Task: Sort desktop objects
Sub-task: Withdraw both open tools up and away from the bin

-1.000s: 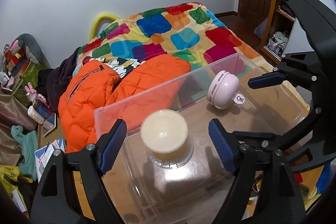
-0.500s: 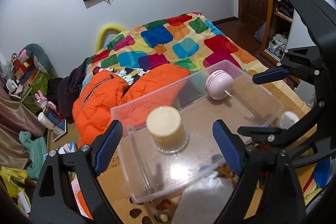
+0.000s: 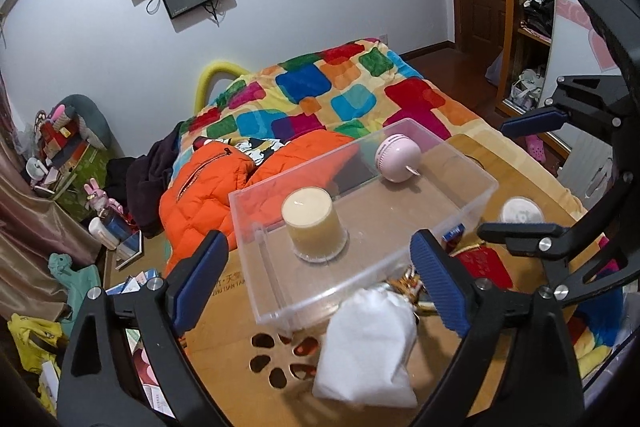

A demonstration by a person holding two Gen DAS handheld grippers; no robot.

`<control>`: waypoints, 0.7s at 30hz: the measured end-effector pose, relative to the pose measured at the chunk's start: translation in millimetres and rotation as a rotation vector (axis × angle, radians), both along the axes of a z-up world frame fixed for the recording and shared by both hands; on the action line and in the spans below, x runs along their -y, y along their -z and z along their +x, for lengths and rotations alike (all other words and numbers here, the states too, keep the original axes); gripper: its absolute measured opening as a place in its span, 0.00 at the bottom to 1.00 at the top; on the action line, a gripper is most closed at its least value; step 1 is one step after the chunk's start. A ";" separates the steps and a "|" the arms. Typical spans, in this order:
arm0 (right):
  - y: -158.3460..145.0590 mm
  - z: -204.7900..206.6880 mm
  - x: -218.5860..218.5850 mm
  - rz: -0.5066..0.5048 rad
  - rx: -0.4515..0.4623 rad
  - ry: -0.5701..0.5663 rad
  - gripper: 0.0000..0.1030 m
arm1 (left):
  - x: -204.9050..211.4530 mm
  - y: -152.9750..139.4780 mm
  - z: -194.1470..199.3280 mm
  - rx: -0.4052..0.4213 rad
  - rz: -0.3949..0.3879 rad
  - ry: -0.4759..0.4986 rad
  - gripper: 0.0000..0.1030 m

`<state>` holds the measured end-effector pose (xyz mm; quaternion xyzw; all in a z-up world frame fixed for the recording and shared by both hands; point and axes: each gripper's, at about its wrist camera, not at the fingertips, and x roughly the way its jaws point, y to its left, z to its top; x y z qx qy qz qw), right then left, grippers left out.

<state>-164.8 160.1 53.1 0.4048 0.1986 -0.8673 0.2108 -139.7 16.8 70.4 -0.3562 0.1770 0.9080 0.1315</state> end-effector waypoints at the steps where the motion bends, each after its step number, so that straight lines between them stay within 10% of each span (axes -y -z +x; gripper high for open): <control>1: -1.0 3.8 -1.3 -0.001 -0.002 0.001 0.79 | -1.1 -0.4 3.9 -0.003 -0.001 0.002 0.91; 21: 22.5 58.6 -40.9 -0.049 0.015 0.074 0.79 | 14.3 38.1 56.7 0.067 0.056 -0.022 0.92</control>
